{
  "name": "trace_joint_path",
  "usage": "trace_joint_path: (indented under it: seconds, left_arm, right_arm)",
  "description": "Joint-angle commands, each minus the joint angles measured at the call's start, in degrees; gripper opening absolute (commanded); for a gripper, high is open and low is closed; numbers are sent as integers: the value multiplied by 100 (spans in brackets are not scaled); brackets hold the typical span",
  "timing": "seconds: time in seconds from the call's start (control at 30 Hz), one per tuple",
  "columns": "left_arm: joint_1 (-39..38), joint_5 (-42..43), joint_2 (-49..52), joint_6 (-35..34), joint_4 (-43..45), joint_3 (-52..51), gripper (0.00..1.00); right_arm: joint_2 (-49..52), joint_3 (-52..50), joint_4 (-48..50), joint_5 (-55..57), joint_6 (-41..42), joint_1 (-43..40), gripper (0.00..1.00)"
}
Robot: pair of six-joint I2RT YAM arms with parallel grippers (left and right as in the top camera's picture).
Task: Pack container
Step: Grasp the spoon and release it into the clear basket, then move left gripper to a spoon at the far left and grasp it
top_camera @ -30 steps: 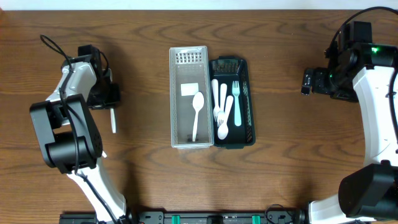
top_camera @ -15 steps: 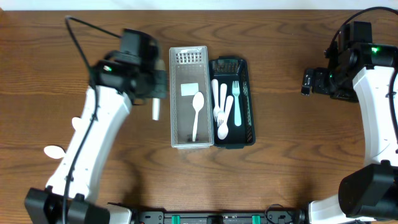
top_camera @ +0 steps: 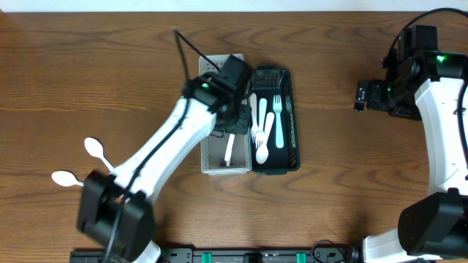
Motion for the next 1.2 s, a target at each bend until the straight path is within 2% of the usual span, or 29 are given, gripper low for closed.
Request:
trace_joint_path:
  seconds: [0.0,0.07,0.1,0.13,0.17,0.2,0.23,0.4,0.6,0.8,1.03,1.17]
  left_arm:
    - [63,-87,328,-101,17,-2,6]
    - [114,-87,431,-103,17,-2,8]
    - [146,-87,442,-101,17,-2,15]
    - [168,-87,435,-101,22,0,17]
    - [201,-87,409,-90,39,0,33]
    - [240,-90,361,-46,44,2,44]
    - [280,-101,308,-9,39,13,51]
    - [586,-560,-267,7,-151,39,66]
    - [1486,-1152,-1447,-81,-754,37,74]
    - [3252,-1163,-2194,-708,-1130,31,87]
    - [5108,-1119,-2017,-951,-1093,-310,98]
    - [5722,-863,-1622,-964,-925,-603,99]
  right_arm:
    - [-7,-26,-35,-20,11,-4,99]
    - [-7,-26,-57,-17,9,-4,99]
    - [-7,-26,-63,-17,9,-4,99]
    - [-7,-26,-66,-17,9,-4,99]
    - [-7,-26,-66,-17,9,-4,99]
    - [-7,-26,-66,-17,9,-4,99]
    - [-7,-26,-66,-17,9,-7,99]
    - [-7,-26,-63,-17,9,-4,99]
    - [-7,-26,-63,-17,4,-4,99]
    - [-7,-26,-61,-15,-37,-4,99]
    - [-7,-28,-61,-15,-42,-4,99]
    - [-7,-39,-55,-15,-83,-4,99]
